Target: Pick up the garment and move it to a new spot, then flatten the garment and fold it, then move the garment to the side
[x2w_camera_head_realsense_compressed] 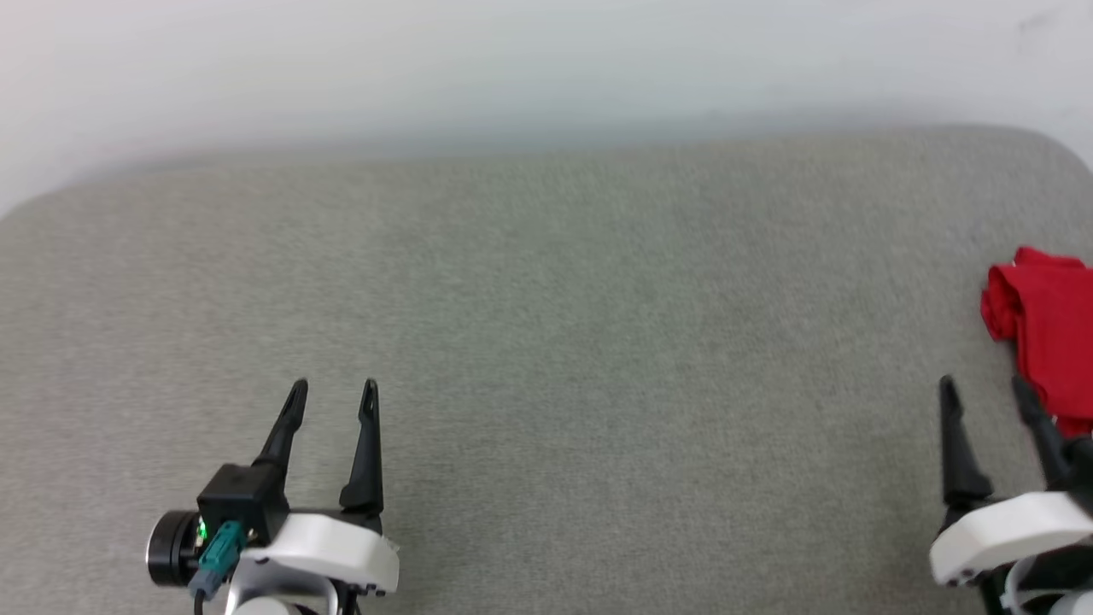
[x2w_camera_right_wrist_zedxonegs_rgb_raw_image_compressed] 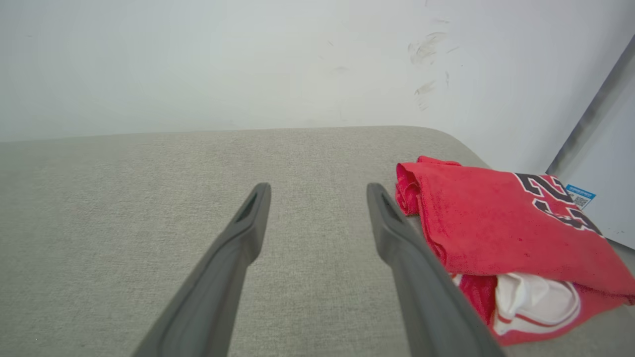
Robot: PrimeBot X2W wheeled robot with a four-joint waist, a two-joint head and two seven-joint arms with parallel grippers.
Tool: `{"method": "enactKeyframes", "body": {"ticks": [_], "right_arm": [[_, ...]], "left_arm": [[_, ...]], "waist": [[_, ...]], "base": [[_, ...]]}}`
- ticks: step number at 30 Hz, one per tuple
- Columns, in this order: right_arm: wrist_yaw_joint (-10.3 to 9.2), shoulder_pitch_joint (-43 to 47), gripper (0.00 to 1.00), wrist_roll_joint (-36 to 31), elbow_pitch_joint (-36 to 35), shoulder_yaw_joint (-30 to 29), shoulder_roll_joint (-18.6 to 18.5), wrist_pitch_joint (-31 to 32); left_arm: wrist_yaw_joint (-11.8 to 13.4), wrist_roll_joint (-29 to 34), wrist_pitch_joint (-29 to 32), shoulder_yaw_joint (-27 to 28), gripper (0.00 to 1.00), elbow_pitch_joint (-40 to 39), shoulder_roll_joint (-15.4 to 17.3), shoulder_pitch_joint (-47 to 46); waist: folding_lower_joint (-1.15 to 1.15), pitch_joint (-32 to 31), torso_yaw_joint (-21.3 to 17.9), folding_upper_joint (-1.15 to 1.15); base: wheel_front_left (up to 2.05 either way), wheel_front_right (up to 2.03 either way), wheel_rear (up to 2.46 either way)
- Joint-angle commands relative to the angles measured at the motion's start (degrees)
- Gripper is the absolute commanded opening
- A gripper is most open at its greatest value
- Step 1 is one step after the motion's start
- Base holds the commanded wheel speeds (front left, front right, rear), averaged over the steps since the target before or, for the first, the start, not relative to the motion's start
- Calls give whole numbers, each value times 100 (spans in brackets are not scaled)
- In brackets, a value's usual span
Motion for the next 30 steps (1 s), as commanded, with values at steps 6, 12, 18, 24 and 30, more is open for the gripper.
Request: {"method": "enactKeyframes", "body": {"ticks": [6, 12, 18, 24, 30], "right_arm": [[-10, 667, 100, 105, -724, 442, 207, 165], [-10, 1210, 100, 118, -1398, 586, 268, 364], [-10, 1654, 100, 213, -1829, 602, 273, 552], [-9, 1850, 100, 318, -2015, 538, 275, 588], [-9, 1869, 100, 320, -2048, 479, 276, 571]], "left_arm": [[42, 11, -38, 72, 100, 140, 24, 399], [56, 53, -44, 118, 100, 93, 117, 704], [46, 81, -46, 111, 100, 65, 220, 903], [2, 130, -47, 27, 100, 60, 254, 988], [-9, 122, -47, -39, 100, 89, 268, 907]], "waist": [[2, -617, 358, 0], [2, -866, 476, 0], [2, -996, 518, 0], [2, -1034, 492, 0], [2, -1021, 485, 0]], "base": [[0, 0, 0], [0, 0, 0], [0, 0, 0], [0, 0, 0], [0, 0, 0]]}}
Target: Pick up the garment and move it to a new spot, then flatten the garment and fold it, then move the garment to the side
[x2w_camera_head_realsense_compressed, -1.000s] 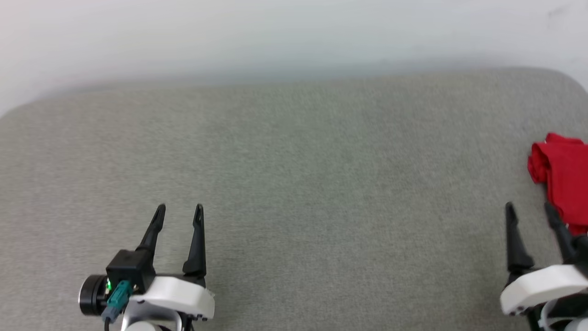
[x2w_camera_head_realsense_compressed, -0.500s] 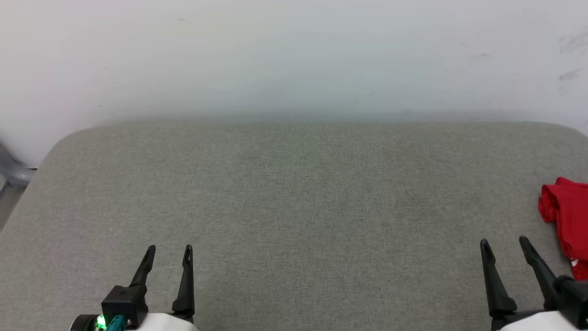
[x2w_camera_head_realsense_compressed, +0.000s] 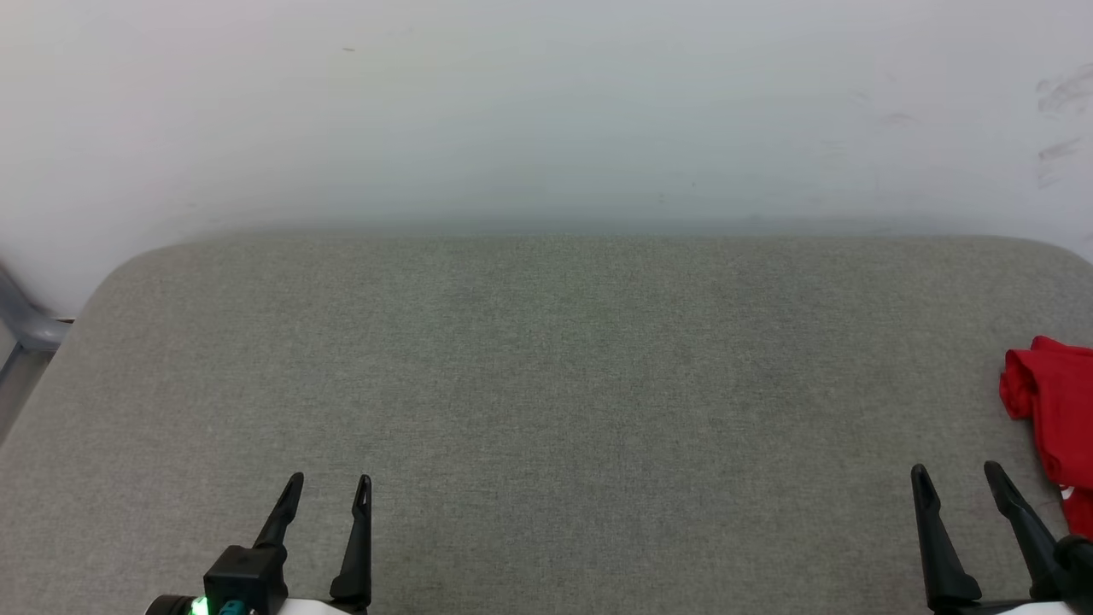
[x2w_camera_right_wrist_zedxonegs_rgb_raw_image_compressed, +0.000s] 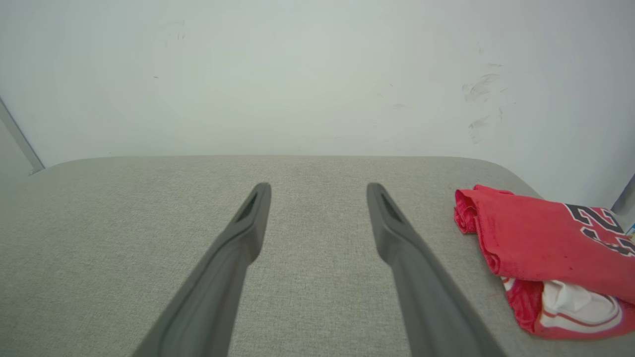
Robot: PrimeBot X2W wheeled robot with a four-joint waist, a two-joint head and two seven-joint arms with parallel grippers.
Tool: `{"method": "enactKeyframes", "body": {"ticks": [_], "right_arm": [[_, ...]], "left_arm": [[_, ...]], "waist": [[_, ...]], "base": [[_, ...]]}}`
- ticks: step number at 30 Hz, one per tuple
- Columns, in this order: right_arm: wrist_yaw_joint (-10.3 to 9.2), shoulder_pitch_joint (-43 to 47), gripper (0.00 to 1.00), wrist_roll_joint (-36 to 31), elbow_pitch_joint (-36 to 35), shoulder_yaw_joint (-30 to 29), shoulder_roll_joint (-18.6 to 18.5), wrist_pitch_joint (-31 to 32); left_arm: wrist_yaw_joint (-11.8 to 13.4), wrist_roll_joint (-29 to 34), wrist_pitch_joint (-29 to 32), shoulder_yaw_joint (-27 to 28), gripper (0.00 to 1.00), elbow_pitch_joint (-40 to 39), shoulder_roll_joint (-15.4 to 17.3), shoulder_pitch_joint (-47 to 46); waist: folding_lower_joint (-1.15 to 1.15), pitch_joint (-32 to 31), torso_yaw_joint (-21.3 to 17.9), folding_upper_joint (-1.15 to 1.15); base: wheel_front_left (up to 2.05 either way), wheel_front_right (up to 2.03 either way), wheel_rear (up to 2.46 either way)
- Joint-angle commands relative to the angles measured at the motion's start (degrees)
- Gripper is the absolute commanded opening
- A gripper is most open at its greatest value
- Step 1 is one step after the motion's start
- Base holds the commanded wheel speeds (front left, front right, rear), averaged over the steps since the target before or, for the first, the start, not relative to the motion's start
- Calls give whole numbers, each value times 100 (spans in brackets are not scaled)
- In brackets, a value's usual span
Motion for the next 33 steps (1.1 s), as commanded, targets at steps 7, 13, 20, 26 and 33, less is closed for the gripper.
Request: {"method": "enactKeyframes", "body": {"ticks": [7, 13, 20, 26, 33], "right_arm": [[-8, -20, 100, 5, 1, -22, 20, -48], [-8, -42, 100, 10, 39, -18, 20, -92], [0, -14, 0, 118, 200, 40, 2, -83], [0, -185, 0, 881, 410, 83, -38, -63], [-1, -392, 0, 1678, 667, 132, -79, -42]], "left_arm": [[-3, 8, -37, -44, 100, 15, 45, -90], [-5, -17, -38, -62, 100, 22, 53, -96], [-26, -145, 38, -60, 0, 147, 6, -12], [-126, -802, 210, 84, 0, 200, -72, -110], [-236, -1497, 394, 241, 0, 274, -157, -228]], "waist": [[0, 20, -29, 0], [0, 23, -42, 0], [0, 31, -40, 0], [0, 45, -42, 0], [0, 61, -45, 0]], "base": [[0, 0, 0], [0, 0, 0], [0, 0, 0], [0, 0, 0], [0, 0, 0]]}}
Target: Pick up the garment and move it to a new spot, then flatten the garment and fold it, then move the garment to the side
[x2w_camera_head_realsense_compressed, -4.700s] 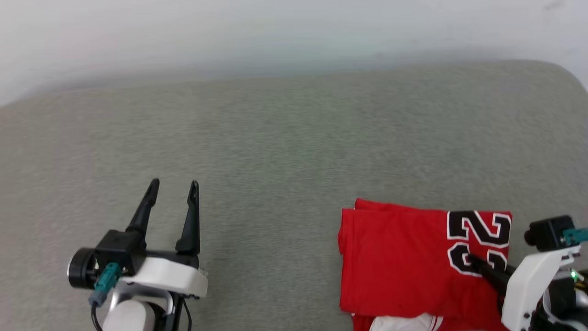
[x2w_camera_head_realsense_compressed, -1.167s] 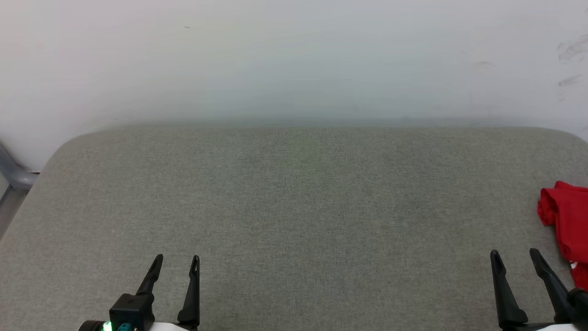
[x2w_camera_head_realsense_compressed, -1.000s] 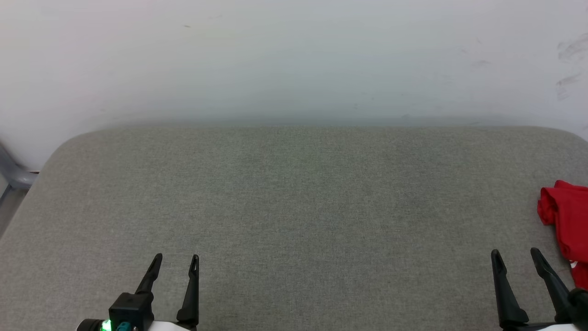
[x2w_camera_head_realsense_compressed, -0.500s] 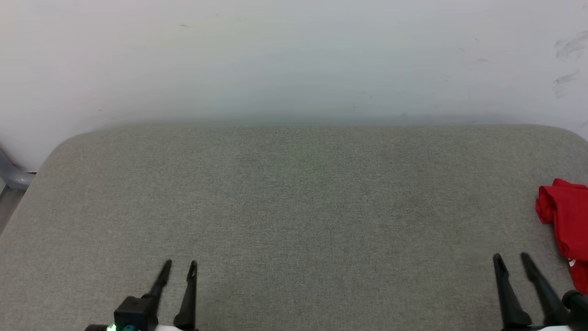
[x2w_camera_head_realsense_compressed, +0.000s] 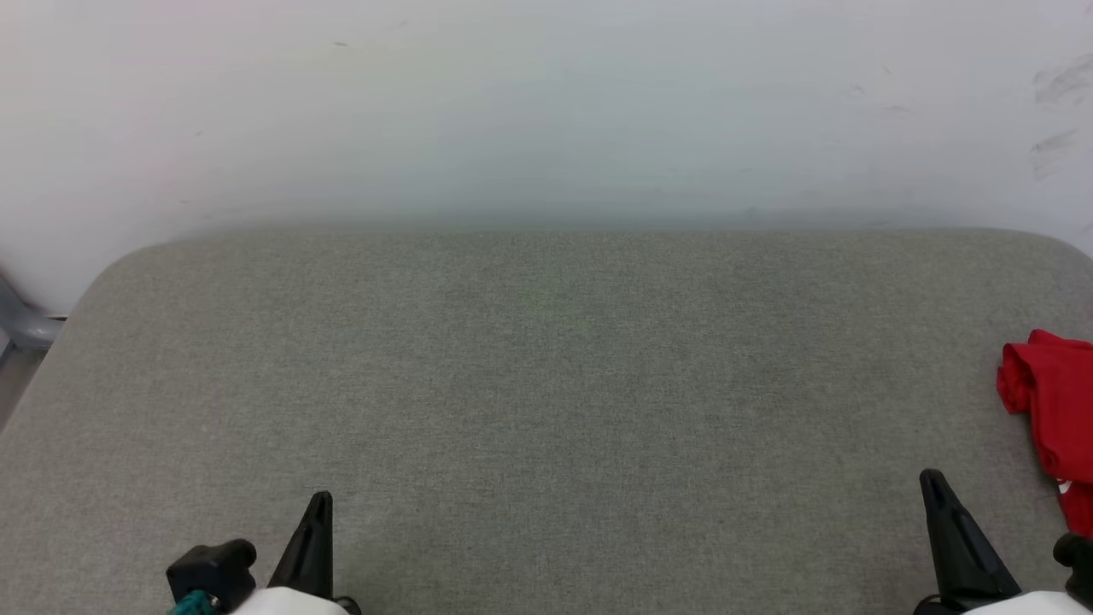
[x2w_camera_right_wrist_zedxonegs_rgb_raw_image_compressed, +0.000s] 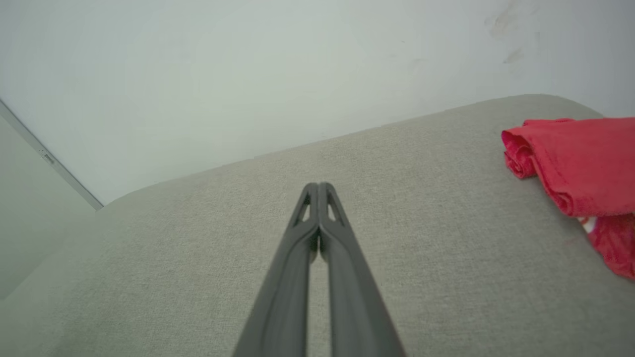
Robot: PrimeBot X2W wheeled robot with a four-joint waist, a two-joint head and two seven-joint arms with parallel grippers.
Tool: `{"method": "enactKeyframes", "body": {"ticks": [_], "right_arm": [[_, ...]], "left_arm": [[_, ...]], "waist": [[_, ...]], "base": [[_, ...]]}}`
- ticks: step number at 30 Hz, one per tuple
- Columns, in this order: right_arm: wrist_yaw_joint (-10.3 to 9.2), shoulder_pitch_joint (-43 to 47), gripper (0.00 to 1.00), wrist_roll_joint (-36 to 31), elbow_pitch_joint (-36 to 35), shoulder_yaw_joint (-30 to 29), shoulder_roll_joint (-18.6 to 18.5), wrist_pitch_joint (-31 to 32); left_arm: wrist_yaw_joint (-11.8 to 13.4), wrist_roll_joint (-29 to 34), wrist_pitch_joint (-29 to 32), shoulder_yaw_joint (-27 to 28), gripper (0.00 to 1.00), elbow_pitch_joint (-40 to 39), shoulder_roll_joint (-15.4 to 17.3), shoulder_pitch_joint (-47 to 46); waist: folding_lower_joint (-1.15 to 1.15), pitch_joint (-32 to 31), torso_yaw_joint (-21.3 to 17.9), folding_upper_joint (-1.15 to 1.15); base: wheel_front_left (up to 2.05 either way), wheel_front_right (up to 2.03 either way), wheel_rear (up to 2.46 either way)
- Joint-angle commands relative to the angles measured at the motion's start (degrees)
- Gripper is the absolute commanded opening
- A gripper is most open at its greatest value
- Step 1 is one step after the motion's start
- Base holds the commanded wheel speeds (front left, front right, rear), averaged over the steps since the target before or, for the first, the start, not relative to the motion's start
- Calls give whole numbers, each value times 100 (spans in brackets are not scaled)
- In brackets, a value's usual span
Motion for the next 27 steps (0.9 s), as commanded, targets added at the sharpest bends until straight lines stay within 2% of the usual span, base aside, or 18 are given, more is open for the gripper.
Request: {"method": "enactKeyframes", "body": {"ticks": [1, 27], "right_arm": [[-1, -216, 0, 361, 29, 25, -64, 8], [-2, -777, 0, 2648, 736, 125, -135, 96]], "left_arm": [[-69, -309, 72, 106, 0, -52, -23, -215], [-395, -2342, 625, 580, 0, 116, -281, -533]], "waist": [[0, 5, -1, 0], [0, 63, -10, 0]], "base": [[0, 0, 0], [0, 0, 0]]}}
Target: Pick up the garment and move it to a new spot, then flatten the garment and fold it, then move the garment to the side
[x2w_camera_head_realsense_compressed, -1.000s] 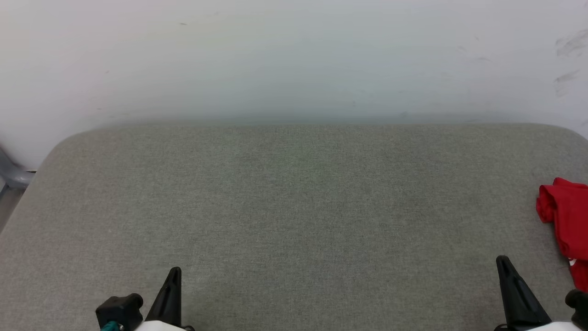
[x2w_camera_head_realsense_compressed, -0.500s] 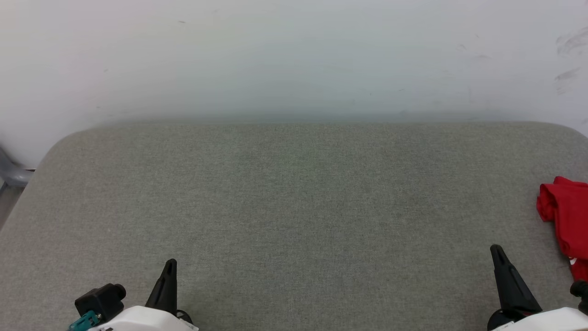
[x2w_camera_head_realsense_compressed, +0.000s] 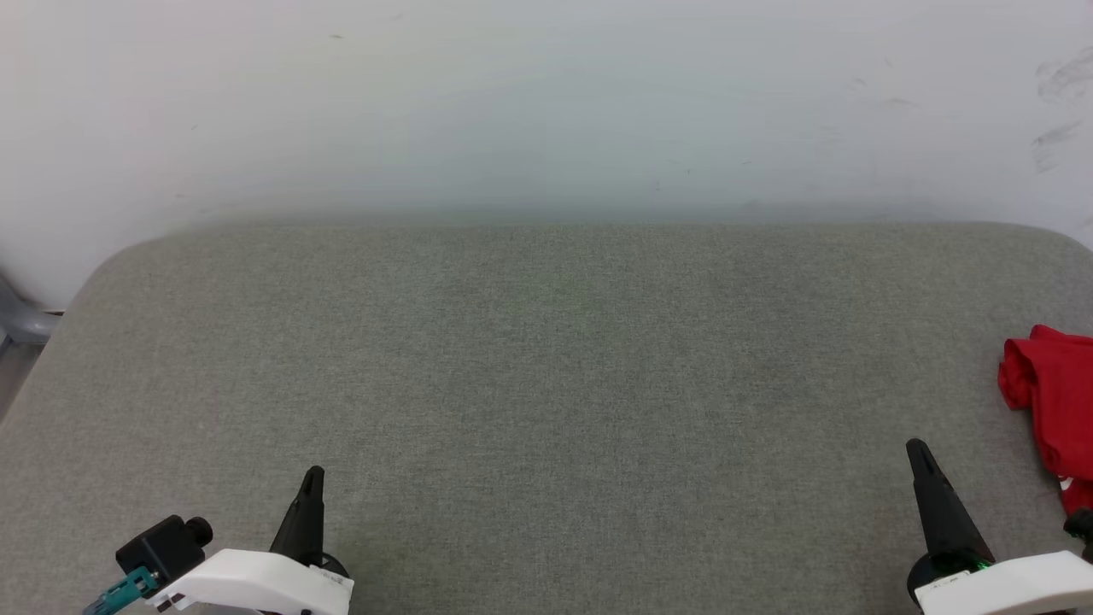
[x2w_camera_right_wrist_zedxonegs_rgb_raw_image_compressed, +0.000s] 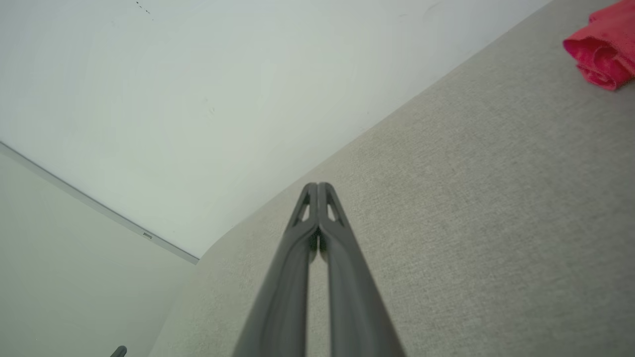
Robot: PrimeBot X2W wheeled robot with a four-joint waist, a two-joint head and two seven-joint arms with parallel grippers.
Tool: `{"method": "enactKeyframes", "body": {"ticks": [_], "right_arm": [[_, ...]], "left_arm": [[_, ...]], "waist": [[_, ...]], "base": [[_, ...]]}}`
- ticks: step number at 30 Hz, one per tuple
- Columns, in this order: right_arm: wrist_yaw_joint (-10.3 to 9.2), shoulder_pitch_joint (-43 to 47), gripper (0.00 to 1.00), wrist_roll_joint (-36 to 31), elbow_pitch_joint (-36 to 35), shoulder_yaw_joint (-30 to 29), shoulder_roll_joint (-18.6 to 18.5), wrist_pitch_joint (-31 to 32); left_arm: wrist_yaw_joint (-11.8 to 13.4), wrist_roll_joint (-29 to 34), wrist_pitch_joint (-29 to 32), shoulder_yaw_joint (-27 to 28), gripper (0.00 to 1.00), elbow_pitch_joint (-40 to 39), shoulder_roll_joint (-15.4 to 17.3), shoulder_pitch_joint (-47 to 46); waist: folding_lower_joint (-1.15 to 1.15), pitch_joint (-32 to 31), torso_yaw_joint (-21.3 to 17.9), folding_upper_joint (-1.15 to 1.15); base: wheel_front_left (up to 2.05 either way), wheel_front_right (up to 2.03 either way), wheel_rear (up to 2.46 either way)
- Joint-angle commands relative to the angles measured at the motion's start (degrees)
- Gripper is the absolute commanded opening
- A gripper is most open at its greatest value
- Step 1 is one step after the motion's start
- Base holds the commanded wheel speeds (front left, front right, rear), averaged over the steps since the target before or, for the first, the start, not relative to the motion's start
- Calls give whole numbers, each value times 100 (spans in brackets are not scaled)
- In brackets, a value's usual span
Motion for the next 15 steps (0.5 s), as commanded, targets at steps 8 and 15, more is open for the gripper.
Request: {"method": "enactKeyframes", "body": {"ticks": [8, 15], "right_arm": [[-1, -305, 0, 732, 166, 21, -71, 35], [-1, -463, 0, 1354, 366, 31, -74, 78]], "left_arm": [[-132, -659, 188, 195, 0, -9, -66, -252], [-219, -1221, 344, 326, 0, 42, -136, -336]], "waist": [[0, 19, -3, 0], [0, 40, -7, 0]], "base": [[0, 0, 0], [0, 0, 0]]}}
